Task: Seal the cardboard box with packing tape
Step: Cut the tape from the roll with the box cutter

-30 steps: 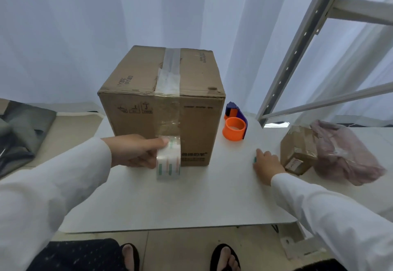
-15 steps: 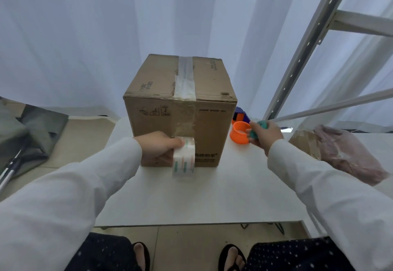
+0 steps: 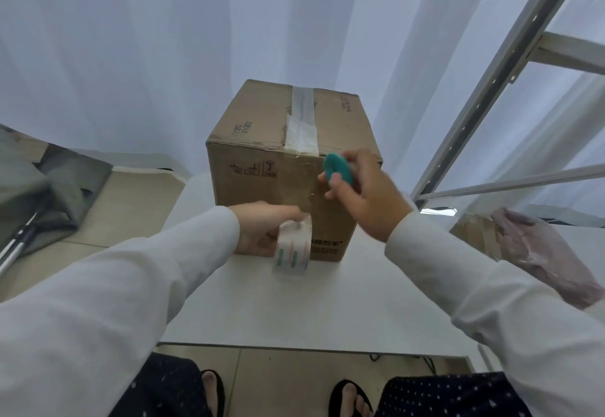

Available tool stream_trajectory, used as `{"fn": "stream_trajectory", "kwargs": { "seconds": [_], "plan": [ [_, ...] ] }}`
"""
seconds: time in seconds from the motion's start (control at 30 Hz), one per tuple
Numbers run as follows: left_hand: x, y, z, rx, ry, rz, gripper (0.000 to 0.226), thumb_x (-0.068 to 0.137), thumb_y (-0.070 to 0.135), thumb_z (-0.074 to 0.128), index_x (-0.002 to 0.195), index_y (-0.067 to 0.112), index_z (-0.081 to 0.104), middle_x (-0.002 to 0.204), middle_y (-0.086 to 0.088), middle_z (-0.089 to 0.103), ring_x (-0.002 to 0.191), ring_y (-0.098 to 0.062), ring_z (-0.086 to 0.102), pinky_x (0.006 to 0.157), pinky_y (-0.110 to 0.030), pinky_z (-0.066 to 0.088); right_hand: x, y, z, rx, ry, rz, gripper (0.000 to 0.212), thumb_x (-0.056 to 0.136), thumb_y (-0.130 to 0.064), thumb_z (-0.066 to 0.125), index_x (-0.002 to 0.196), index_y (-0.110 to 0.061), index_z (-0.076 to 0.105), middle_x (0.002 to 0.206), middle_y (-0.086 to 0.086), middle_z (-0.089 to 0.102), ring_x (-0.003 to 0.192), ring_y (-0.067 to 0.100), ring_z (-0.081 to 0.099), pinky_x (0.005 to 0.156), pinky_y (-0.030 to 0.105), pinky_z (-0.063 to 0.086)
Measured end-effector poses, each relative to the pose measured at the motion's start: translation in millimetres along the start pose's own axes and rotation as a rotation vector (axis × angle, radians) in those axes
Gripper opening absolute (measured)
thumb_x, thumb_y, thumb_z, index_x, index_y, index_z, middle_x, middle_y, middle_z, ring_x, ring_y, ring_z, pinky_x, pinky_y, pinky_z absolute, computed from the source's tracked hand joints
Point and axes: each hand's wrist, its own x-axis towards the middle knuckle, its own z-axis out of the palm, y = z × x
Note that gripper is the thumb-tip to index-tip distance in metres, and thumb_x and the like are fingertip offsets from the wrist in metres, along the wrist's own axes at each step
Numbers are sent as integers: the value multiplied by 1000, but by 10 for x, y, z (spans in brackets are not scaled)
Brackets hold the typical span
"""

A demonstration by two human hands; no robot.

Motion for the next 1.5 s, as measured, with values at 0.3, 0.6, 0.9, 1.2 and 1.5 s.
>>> {"fn": "stream_trajectory", "kwargs": {
  "seconds": [0.3, 0.6, 0.9, 1.2, 1.5],
  "plan": [
    [-22, -135, -11, 80, -233, 137, 28, 88, 28, 56, 115, 22, 54, 99, -1, 72, 95, -14, 67, 80, -26, 54, 199, 7, 507, -74, -270, -79, 23, 94, -22, 47, 116, -19, 43, 112, 8, 63, 94, 21, 62, 82, 39, 54],
    [-22, -77, 40, 49, -161, 127, 11, 91, 24, 49, 98, 17, 56, 90, -7, 69, 76, -18, 68, 64, -26, 57, 263, 52, 524, -44, -242, -71, 24, 94, -22, 48, 117, -19, 48, 113, 6, 64, 100, 18, 61, 87, 35, 51],
    [-17, -126, 13, 81, -160, 71, 32, 91, 34, 51, 116, 14, 52, 110, -11, 68, 100, -25, 65, 87, -33, 51, 193, 56, 268, -140, 12, -186, 23, 95, -23, 45, 116, -14, 47, 95, 0, 62, 79, 12, 60, 64, 14, 47],
    [-12, -156, -86, 8, 12, 90, 39, 92, 43, 43, 104, 11, 61, 98, -9, 70, 85, -22, 67, 73, -28, 55, 16, 319, 127, -277, 27, -98, 25, 95, -25, 43, 119, -18, 45, 95, -5, 59, 80, 15, 62, 67, 17, 48],
    [44, -157, -110, 30, 298, 233, 34, 88, 40, 53, 84, 7, 62, 79, -6, 69, 63, -19, 64, 48, -20, 50, 23, 314, 148, -432, -9, -166, 27, 94, -27, 45, 119, -16, 49, 97, -5, 60, 75, 9, 53, 61, 8, 37]
  ]
}}
